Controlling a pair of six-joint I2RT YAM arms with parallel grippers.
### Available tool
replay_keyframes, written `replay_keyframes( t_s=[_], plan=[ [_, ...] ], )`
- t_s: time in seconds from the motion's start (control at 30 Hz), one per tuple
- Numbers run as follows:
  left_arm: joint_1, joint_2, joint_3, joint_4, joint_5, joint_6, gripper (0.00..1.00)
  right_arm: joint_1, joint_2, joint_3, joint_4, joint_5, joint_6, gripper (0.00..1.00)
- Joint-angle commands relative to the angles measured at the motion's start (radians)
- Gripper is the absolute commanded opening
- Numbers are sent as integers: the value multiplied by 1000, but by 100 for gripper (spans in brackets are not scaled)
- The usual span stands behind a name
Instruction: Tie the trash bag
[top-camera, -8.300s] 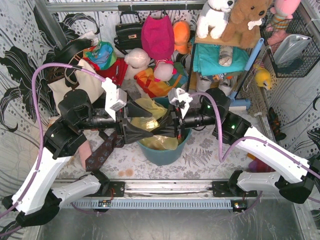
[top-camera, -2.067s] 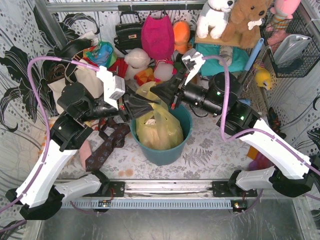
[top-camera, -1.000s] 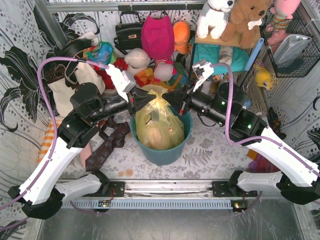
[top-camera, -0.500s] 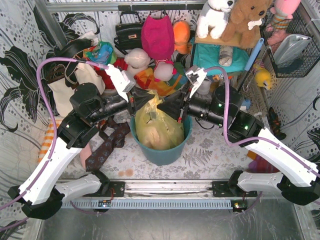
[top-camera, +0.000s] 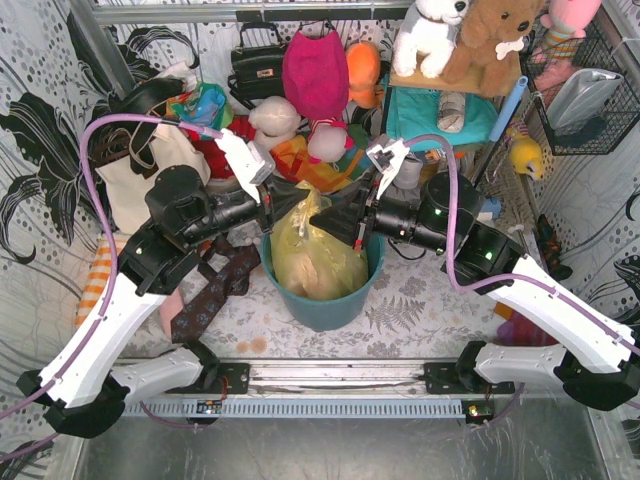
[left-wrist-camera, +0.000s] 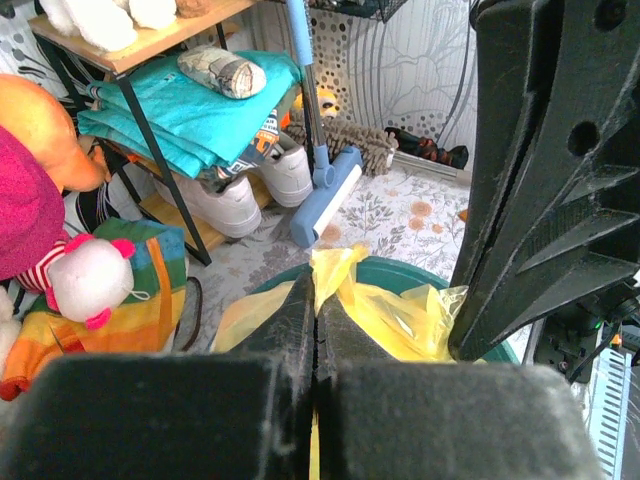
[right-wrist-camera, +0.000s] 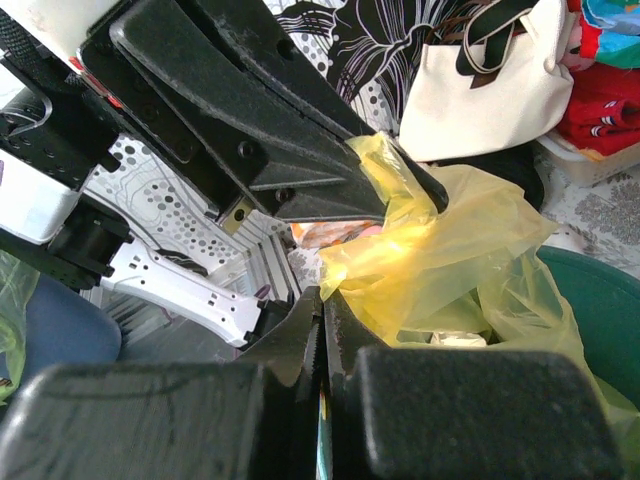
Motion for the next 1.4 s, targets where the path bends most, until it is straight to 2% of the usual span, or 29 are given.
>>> replay_keyframes(
  t_s=[0.0,0.17,0.3,0.53,0.63,0.9,1.13,1.37],
  plan=[
    [-1,-11,-16,-3,-17,0,0,2,-14,-11,55,-15,21,0],
    [-1,-56,-62,9,41,-2,0,3,-18,26,50,86,5,0],
    [-1,-95,-106,35,47,-16,0,3,16,80,54,88,1,0],
    [0,-106,-122,11,-148,-10,0,2,38,111,33,79,10,0],
    [-1,-97,-122,16,-181,-6,0,3,38,110,32,80,22,0],
    [-1,-78,-118,64,-140,-15,0,8,38,32,77,23,88,0],
    [-1,-79,-104,63,-114,-28,0,70,38,-38,88,63,98,0],
    [-1,-91,-102,49,33,-63,0,96,66,-10,49,86,54,0]
  ],
)
